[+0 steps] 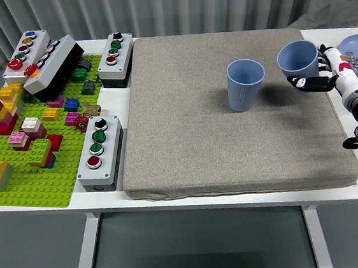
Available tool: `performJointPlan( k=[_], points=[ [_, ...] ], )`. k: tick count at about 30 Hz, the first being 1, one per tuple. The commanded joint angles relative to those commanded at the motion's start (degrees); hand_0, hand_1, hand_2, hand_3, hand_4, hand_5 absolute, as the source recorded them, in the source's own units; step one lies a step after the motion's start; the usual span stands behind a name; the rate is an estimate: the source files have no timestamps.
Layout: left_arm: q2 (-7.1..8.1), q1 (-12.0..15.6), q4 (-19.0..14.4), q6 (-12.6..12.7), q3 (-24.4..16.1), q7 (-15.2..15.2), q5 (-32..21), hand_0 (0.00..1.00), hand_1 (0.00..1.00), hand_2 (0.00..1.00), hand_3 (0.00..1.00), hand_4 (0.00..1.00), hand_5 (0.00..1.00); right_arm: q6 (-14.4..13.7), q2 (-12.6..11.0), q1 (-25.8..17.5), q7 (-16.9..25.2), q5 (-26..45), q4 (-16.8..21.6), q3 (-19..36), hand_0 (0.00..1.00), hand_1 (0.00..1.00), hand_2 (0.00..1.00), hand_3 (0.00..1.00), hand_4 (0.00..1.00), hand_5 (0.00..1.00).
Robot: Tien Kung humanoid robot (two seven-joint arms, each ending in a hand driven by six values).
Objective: Pick cup pour cup place
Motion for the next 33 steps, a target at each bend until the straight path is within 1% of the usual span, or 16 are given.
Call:
performJointPlan(
  k=[3, 5, 9, 16, 24, 26, 30, 33],
  points=[
    [-0.04, 0.0, 0.0, 0.0, 0.0, 0.0, 0.0, 0.851, 0.869, 0.884, 0.768, 0.601, 0.998, 0.4, 0.7, -0.8, 0.3, 1.3, -0.3, 1.1, 0.697, 0.589, 0.496, 0.529, 0.693, 0.066],
    [-0.11, 0.0, 0.0, 0.0, 0.0, 0.0, 0.0, 0.851, 0.869, 0.884, 0.768, 0.601, 0.998, 0.9, 1.4, -1.5, 0.8, 4.6, -0.5, 2.3, 0.702, 0.588, 0.497, 0.531, 0.692, 0.074],
    [-0.15, 0.1, 0.0, 0.0, 0.1, 0.0, 0.1, 0.851, 0.869, 0.884, 0.768, 0.601, 0.998, 1.3, 1.8, -1.8, 1.3, 7.2, -0.8, 3.0, 0.702, 0.588, 0.497, 0.531, 0.692, 0.074],
    [-0.23, 0.4, 0.0, -0.1, 0.3, 0.0, -0.1, 0.851, 0.869, 0.884, 0.768, 0.601, 0.998, 1.9, 2.8, -2.5, 1.7, 9.7, -1.2, 3.7, 0.704, 0.592, 0.497, 0.531, 0.691, 0.077],
    [-0.30, 0.5, 0.0, -0.1, 0.5, 0.1, -0.1, 0.851, 0.869, 0.883, 0.768, 0.601, 0.998, 1.7, 3.8, -3.0, 3.3, 11.4, -2.1, 3.8, 0.704, 0.593, 0.498, 0.533, 0.691, 0.076],
    [-0.32, 0.6, 0.0, -0.1, 0.6, 0.1, -0.2, 0.851, 0.869, 0.883, 0.768, 0.601, 0.998, 1.0, 4.2, -3.1, 4.8, 12.5, -2.4, 3.8, 0.704, 0.593, 0.498, 0.533, 0.691, 0.076],
    [-0.33, 0.7, 0.0, -0.1, 0.7, 0.1, -0.3, 0.851, 0.869, 0.883, 0.767, 0.601, 0.998, 0.6, 4.4, -3.2, 5.9, 13.4, -2.4, 4.0, 0.704, 0.594, 0.499, 0.533, 0.692, 0.075],
    [-0.33, 0.7, 0.0, -0.1, 0.8, 0.0, -0.3, 0.851, 0.869, 0.883, 0.767, 0.601, 0.998, 0.6, 4.5, -3.2, 5.9, 13.6, -2.3, 4.3, 0.704, 0.594, 0.499, 0.533, 0.692, 0.075]
  ],
)
